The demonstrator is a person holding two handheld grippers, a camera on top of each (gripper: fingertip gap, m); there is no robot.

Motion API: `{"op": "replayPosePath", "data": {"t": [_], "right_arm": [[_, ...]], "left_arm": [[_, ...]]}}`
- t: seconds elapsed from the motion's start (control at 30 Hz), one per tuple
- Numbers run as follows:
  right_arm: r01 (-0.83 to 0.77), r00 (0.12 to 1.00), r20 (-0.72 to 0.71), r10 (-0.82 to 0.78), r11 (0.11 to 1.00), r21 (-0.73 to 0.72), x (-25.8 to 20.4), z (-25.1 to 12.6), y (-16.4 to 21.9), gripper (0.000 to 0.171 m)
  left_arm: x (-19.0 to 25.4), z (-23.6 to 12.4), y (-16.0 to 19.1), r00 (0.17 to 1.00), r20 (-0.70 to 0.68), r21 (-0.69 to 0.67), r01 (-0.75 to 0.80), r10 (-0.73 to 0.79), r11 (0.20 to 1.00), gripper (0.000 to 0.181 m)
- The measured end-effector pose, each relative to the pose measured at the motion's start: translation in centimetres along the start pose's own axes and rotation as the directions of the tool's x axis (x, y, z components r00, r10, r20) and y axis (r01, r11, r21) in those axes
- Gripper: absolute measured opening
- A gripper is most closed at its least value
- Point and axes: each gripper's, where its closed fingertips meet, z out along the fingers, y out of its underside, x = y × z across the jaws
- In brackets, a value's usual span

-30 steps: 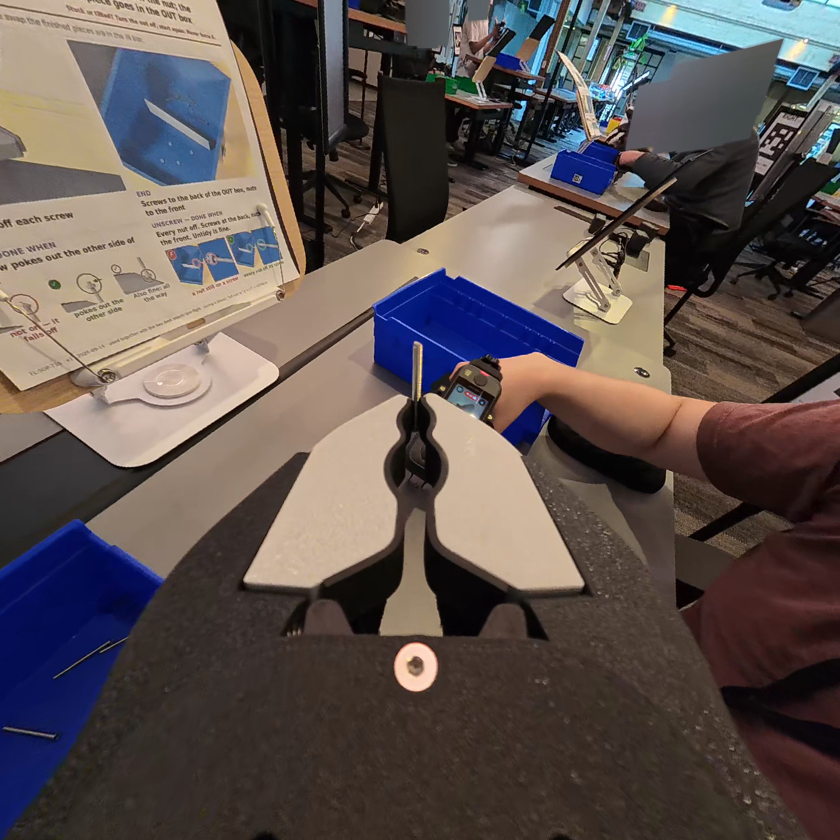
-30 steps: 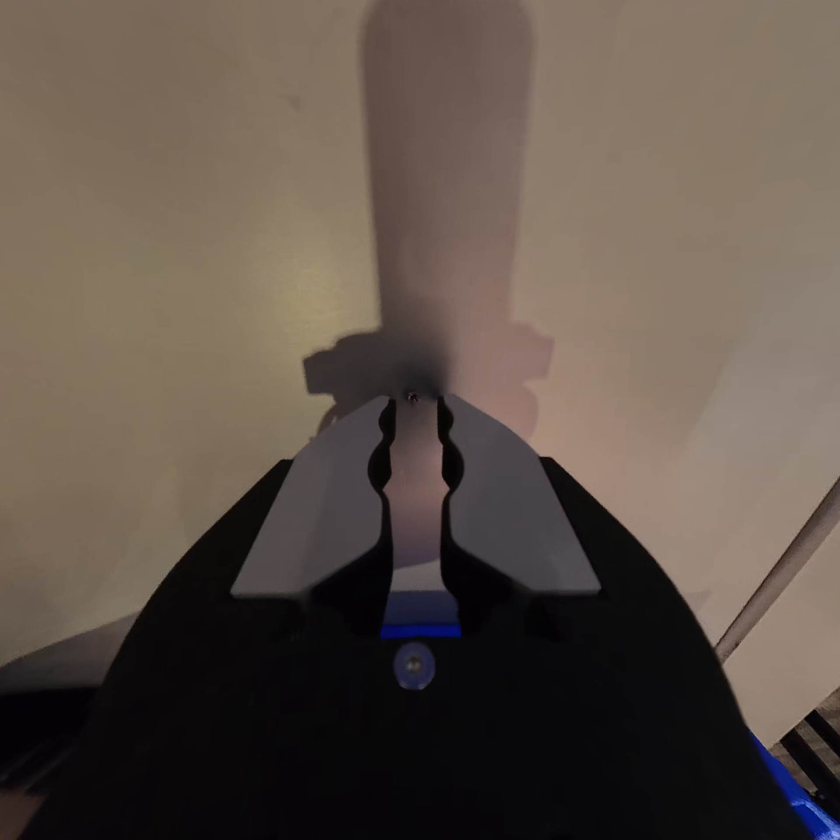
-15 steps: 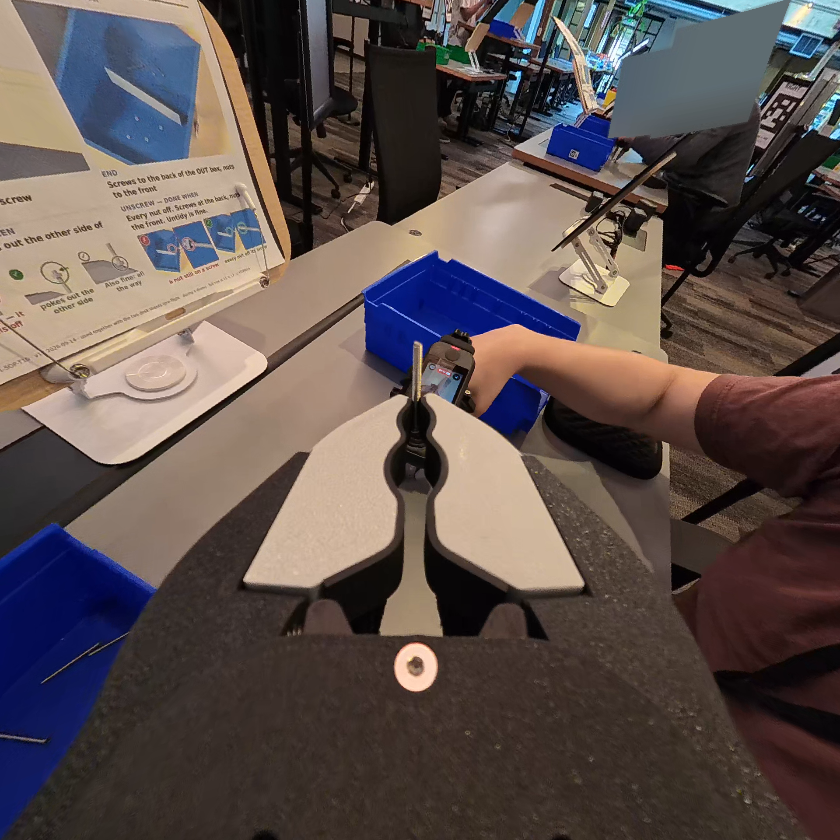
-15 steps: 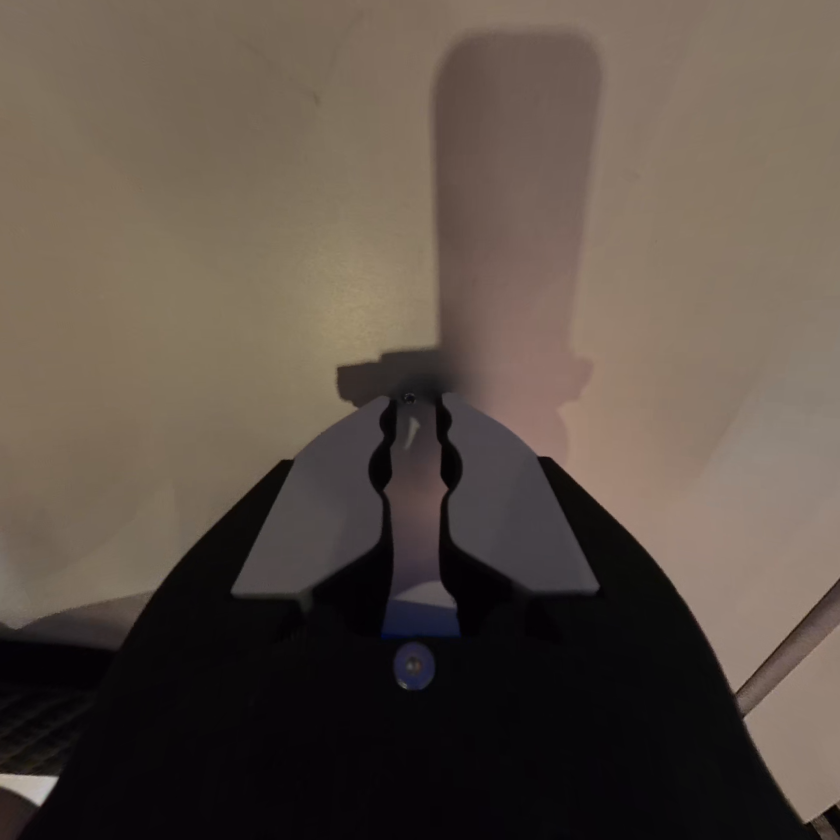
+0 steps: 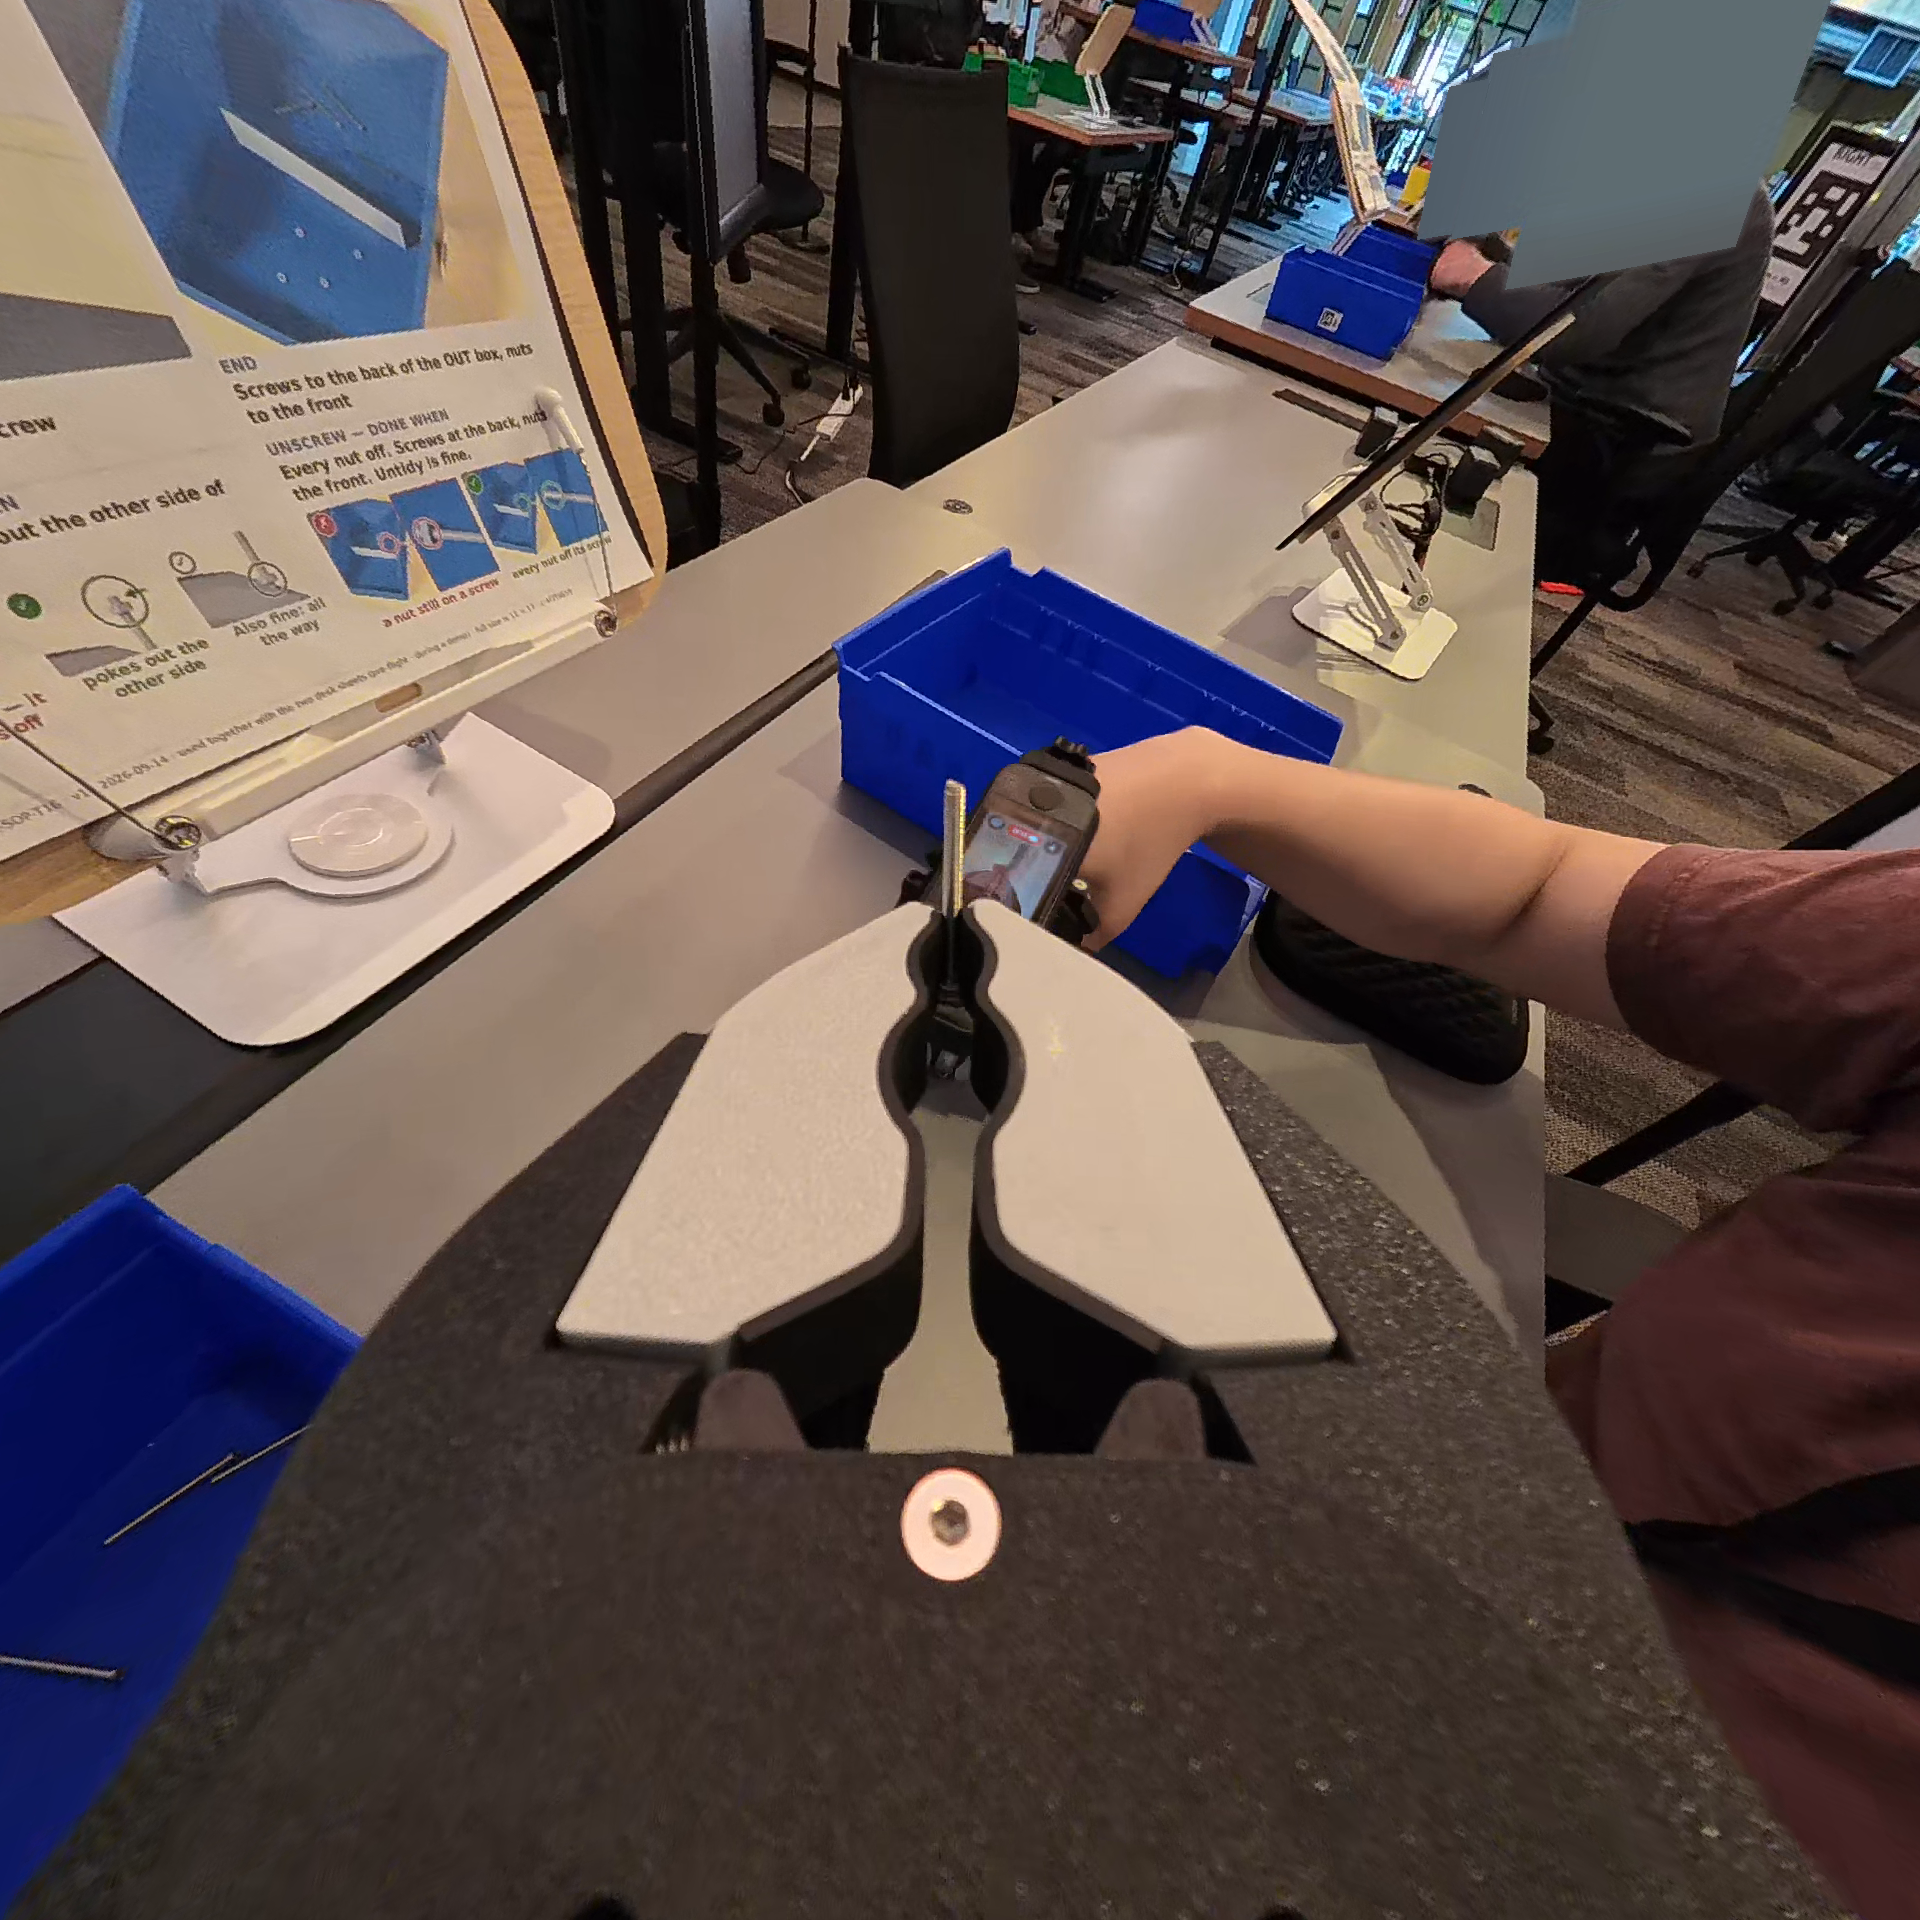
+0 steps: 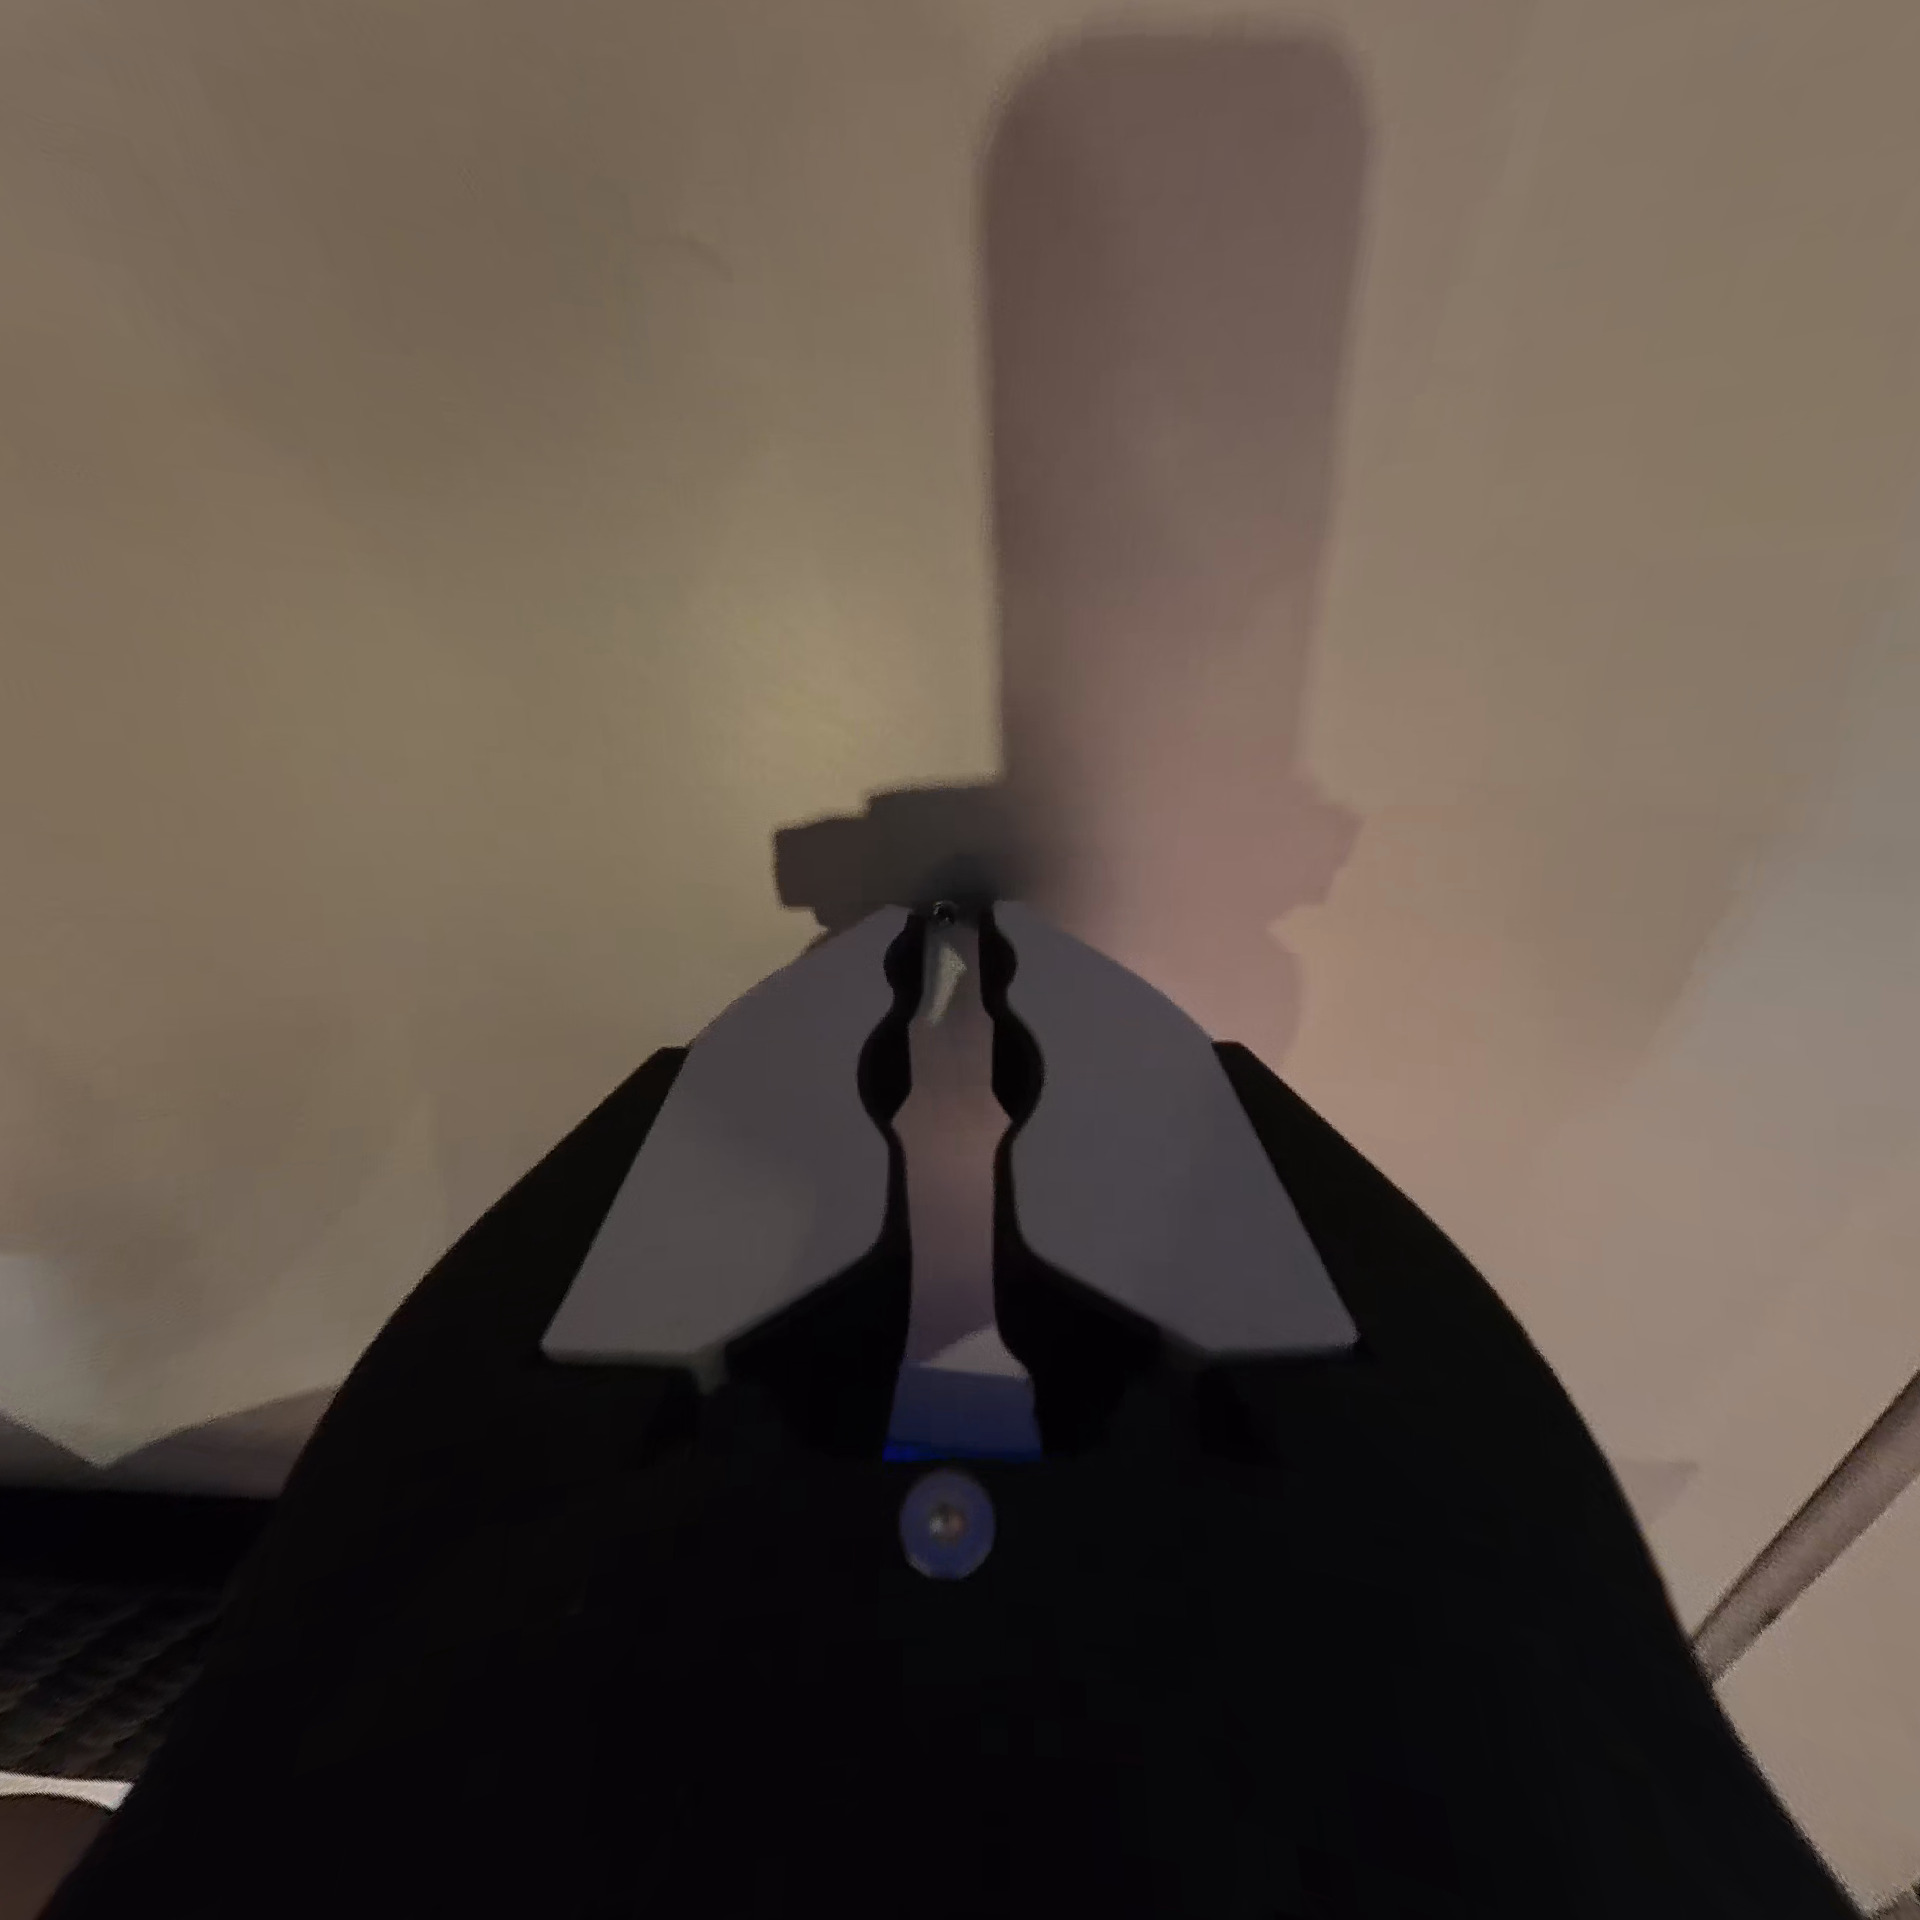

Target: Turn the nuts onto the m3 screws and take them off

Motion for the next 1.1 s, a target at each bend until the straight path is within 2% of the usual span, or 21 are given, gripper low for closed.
{"op": "replayPosePath", "data": {"t": [0.33, 0.57, 1.1], "right_arm": [[-0.028, 0.999, 0.037, 0.027, 0.999, 0.03, -0.2, -0.1, 0.0, 0.015], [-0.042, 0.999, -0.019, 0.043, 0.999, 0.02, 0.3, 0.0, 0.0, 0.007], [-0.043, 0.999, -0.015, 0.043, 0.999, 0.025, 0.2, 0.1, 0.2, 0.006]], "left_arm": [[0.2, 0.8, 0.6, 1.0, 0.007, -0.042, -0.015, 0.016, 0.999, 0.002], [0.1, 1.0, 0.8, 1.0, 0.009, -0.05, -0.012, 0.013, 0.999, 0.002], [0.3, 1.3, 1.1, 1.0, 0.01, -0.07, -0.016, 0.017, 0.997, 0.002]]}}
